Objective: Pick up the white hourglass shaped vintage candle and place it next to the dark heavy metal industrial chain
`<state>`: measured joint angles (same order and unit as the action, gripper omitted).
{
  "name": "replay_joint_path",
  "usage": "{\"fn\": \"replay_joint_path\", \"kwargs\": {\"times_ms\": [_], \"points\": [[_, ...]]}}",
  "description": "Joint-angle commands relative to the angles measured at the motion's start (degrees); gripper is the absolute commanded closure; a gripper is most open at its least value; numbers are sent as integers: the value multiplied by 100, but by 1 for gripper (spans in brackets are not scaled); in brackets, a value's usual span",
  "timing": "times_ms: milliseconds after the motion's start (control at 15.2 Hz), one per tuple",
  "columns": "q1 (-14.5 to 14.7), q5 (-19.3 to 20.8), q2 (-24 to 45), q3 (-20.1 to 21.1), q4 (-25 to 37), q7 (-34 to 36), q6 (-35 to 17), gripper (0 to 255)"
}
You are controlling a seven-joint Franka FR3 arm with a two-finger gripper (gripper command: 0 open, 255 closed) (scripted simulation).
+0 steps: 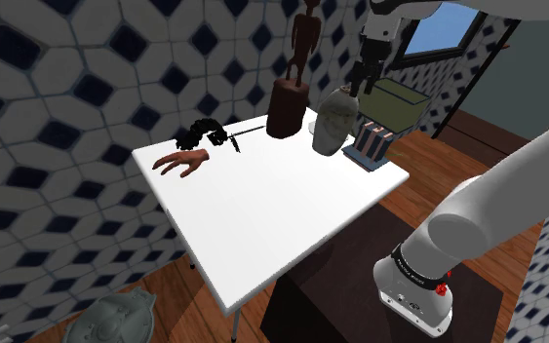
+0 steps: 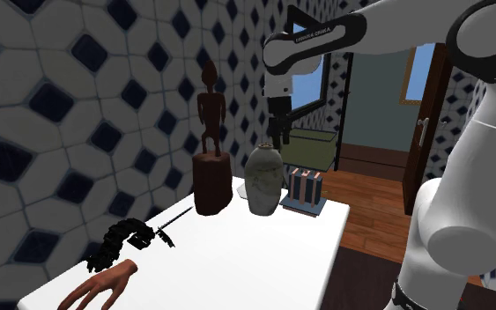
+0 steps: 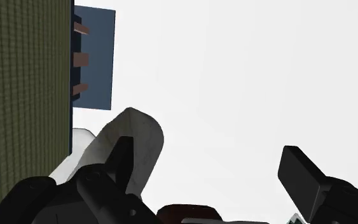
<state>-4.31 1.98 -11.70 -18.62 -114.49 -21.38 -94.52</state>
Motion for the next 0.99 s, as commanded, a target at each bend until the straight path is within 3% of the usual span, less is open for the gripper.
{"fn": "replay_joint_path", "kwargs": {"times_ms": [0,462,924], "points": [[-42,-106,368,-140,329,-266,-58,0],[-375,-757,1955,-521,1980,-1224,45,0],[-358,-752,1918,-497,1476,-1229,-428,0]]}}
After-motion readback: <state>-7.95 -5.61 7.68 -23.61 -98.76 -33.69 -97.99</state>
